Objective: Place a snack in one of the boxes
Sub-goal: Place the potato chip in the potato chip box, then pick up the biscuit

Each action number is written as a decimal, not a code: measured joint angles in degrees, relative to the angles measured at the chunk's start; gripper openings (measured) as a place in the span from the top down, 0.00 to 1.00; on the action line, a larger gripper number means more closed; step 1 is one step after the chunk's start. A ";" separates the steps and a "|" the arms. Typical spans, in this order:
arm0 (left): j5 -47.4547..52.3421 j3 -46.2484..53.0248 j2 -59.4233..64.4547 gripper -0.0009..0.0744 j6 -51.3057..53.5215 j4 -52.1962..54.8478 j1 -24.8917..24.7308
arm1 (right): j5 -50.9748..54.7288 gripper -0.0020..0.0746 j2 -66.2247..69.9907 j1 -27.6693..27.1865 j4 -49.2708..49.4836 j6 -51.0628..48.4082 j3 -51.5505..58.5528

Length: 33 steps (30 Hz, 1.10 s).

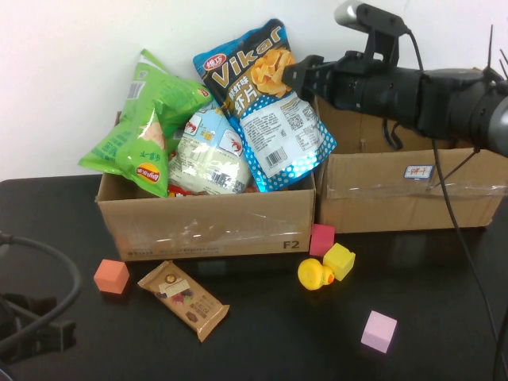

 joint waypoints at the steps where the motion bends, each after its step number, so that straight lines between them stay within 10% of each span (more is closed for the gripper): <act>1: -0.10 0.00 0.00 0.99 0.00 0.00 0.00 | 0.62 0.29 0.00 0.00 -0.17 0.00 -0.14; 15: -0.64 0.00 0.73 0.99 2.77 -12.01 0.00 | 3.53 0.26 -13.74 0.03 -11.14 3.06 -0.23; 25: 4.89 -0.26 12.30 0.99 14.23 -26.19 0.00 | 35.66 0.88 -27.07 0.03 -49.86 26.55 -0.60; 33: 5.13 -4.85 23.73 0.99 18.31 -28.85 -1.05 | 57.49 0.96 -29.32 0.38 -76.01 51.35 0.03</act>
